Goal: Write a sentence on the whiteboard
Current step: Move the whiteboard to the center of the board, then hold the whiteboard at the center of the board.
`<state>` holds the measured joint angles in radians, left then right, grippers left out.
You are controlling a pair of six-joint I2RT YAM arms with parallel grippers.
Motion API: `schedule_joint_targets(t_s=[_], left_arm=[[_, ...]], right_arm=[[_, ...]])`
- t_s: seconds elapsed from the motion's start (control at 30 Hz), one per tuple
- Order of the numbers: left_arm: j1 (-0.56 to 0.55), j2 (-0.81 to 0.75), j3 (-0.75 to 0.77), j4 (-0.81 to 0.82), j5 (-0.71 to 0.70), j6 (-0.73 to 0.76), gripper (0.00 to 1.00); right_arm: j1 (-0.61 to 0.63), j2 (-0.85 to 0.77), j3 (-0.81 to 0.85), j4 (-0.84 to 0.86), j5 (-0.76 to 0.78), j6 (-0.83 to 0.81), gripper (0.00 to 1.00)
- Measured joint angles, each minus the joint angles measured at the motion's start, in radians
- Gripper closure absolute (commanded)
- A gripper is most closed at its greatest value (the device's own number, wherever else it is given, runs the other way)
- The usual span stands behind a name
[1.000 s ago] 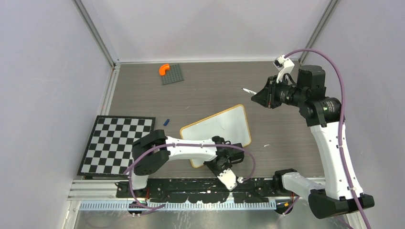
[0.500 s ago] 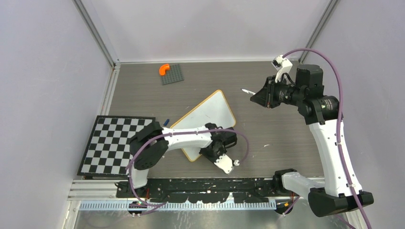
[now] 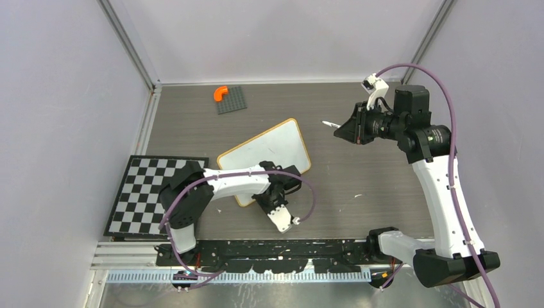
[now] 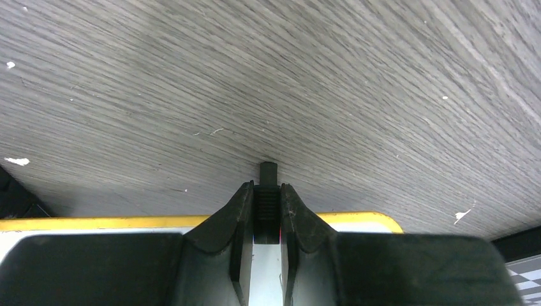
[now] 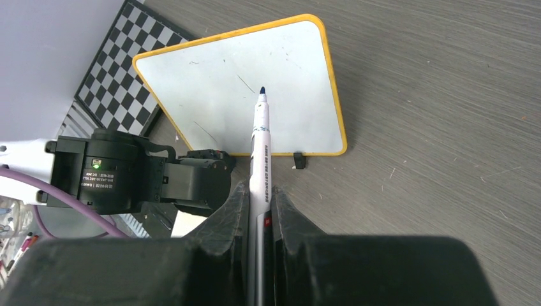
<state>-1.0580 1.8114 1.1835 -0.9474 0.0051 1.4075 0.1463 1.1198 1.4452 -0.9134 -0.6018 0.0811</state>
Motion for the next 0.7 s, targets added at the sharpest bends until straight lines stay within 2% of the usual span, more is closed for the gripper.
schedule_joint_targets(t_s=[0.13,0.2,0.23,0.43,0.6,0.7], left_arm=[[0.0,-0.006,-0.005,-0.003,-0.006,0.029,0.51],[0.0,-0.007,-0.002,-0.019,-0.012,0.026,0.27],[-0.002,-0.008,0.008,-0.04,-0.011,0.016,0.23],[-0.041,-0.095,0.162,-0.145,0.048,-0.132,0.01],[-0.051,-0.29,0.287,-0.188,0.124,-0.375,0.0],[0.028,-0.371,0.34,-0.193,0.158,-0.536,0.0]], right_arm=[[0.0,0.004,0.0,-0.001,-0.008,-0.001,1.0],[0.0,0.008,0.0,-0.002,-0.011,-0.004,1.0],[0.0,0.011,0.0,-0.002,-0.011,-0.005,1.0],[0.0,0.056,0.023,-0.012,-0.018,-0.022,1.0],[0.004,0.141,0.1,-0.022,-0.041,-0.04,1.0],[0.032,0.187,0.141,-0.034,-0.031,-0.065,1.0]])
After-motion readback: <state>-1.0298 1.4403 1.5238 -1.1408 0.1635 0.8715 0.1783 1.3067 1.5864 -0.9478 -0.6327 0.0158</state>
